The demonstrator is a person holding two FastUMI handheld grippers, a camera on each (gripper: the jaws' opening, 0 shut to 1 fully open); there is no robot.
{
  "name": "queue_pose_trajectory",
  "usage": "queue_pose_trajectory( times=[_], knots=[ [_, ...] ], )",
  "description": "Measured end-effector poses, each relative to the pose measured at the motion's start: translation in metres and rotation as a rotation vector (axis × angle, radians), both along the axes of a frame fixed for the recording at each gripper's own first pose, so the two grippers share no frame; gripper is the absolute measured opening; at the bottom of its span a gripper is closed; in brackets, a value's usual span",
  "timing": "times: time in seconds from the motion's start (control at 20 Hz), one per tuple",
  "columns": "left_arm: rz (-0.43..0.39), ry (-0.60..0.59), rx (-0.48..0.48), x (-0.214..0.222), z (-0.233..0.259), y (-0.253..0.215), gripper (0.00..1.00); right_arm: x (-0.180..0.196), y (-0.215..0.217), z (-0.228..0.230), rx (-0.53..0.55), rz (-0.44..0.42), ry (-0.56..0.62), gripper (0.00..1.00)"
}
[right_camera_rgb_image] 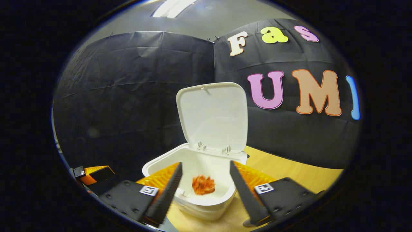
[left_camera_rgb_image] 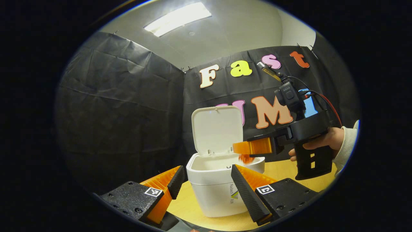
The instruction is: Press the lid of the desktop garbage bin to open it, pick up the crumpled paper on the desktop and throw it into the bin, then pick up the pop can on the desktop and drop it into the bin, and finally close the garbage bin lid.
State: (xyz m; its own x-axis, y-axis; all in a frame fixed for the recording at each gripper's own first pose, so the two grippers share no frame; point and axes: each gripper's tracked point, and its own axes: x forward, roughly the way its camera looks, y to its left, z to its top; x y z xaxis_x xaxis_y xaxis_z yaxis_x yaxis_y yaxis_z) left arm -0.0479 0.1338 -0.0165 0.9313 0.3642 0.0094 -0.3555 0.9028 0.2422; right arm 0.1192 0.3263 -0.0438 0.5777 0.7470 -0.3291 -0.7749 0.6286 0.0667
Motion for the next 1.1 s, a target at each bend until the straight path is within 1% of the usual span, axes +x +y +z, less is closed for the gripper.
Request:
queue_pose_trajectory(
  times=[0.1, 0.25, 0.35, 0.5, 0.55, 0.75, 0.9, 1.1],
  knots=[
    [-0.008, -0.002, -0.002, 0.000, 0.001, -0.002, 0.90, 0.005, -0.008, 0.002, 0.008, -0.026, -0.003, 0.96],
    [-0.049, -0.004, -0.005, 0.006, 0.000, -0.016, 0.90, 0.013, -0.033, 0.008, 0.018, -0.079, -0.022, 0.97],
    [-0.097, -0.008, -0.016, 0.012, -0.001, -0.033, 0.90, 0.021, -0.058, 0.011, 0.011, -0.129, -0.039, 0.96],
    [-0.183, 0.007, -0.043, 0.024, -0.011, -0.061, 0.90, 0.030, -0.100, 0.013, -0.004, -0.217, -0.058, 0.95],
    [-0.214, 0.012, -0.051, 0.028, -0.014, -0.071, 0.90, 0.032, -0.116, 0.013, -0.009, -0.249, -0.064, 0.96],
    [-0.354, 0.029, -0.086, 0.050, -0.027, -0.119, 0.90, 0.034, -0.181, 0.017, -0.029, -0.383, -0.087, 0.96],
    [-0.461, 0.062, -0.122, 0.068, -0.053, -0.155, 0.90, 0.028, -0.229, 0.020, -0.039, -0.483, -0.089, 0.96],
    [-0.544, 0.151, -0.173, 0.096, -0.111, -0.188, 0.90, 0.007, -0.287, 0.027, -0.025, -0.610, -0.097, 0.96]
  ],
)
